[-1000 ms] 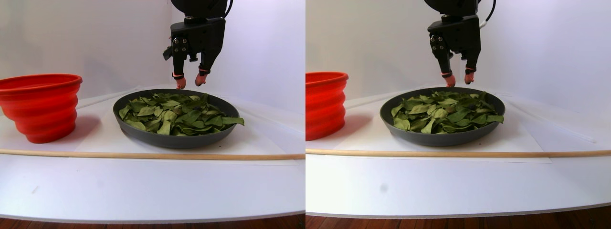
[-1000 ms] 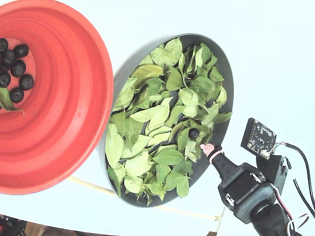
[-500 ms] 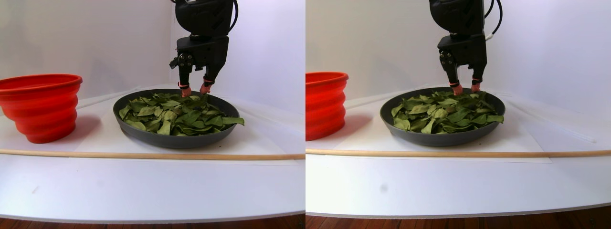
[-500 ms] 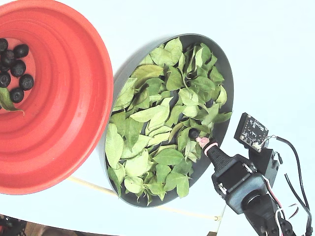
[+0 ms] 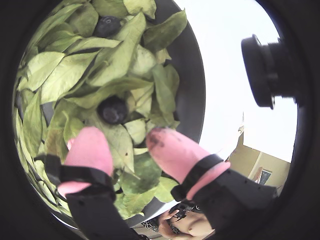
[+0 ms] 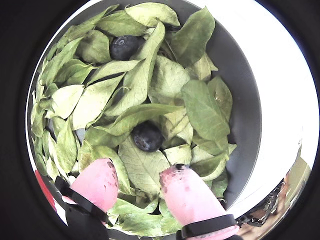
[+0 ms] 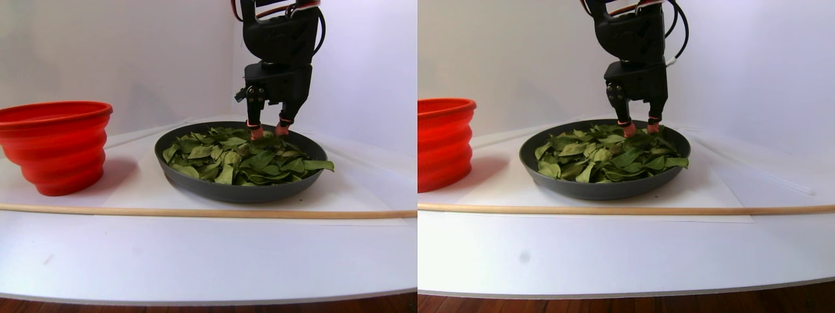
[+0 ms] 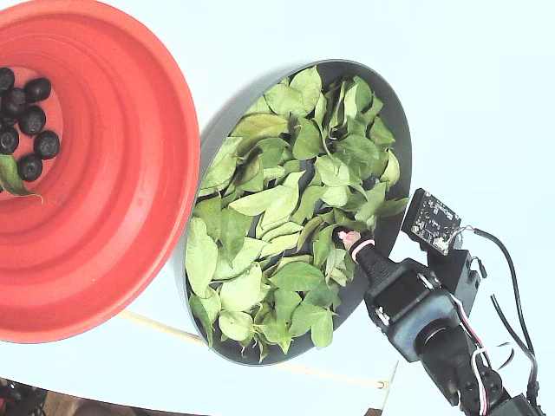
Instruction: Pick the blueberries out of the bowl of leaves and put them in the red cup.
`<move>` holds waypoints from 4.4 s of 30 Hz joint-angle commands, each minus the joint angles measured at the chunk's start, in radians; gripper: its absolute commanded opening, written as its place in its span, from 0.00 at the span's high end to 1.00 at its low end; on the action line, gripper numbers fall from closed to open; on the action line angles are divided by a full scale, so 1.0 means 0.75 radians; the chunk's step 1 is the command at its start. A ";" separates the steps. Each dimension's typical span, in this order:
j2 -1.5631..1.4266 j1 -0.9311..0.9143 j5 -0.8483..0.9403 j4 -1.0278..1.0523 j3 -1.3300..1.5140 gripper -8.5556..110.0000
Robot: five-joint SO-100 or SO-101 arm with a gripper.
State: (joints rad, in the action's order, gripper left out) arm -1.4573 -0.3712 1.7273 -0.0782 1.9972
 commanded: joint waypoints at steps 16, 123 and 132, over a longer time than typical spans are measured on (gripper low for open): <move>0.110 -0.025 -0.049 -0.051 -0.166 0.80; -0.268 0.182 -0.137 0.086 0.059 0.85; -0.385 0.245 -0.190 0.192 0.098 0.85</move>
State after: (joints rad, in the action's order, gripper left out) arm -1.6199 -0.1948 1.5892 0.0537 2.0770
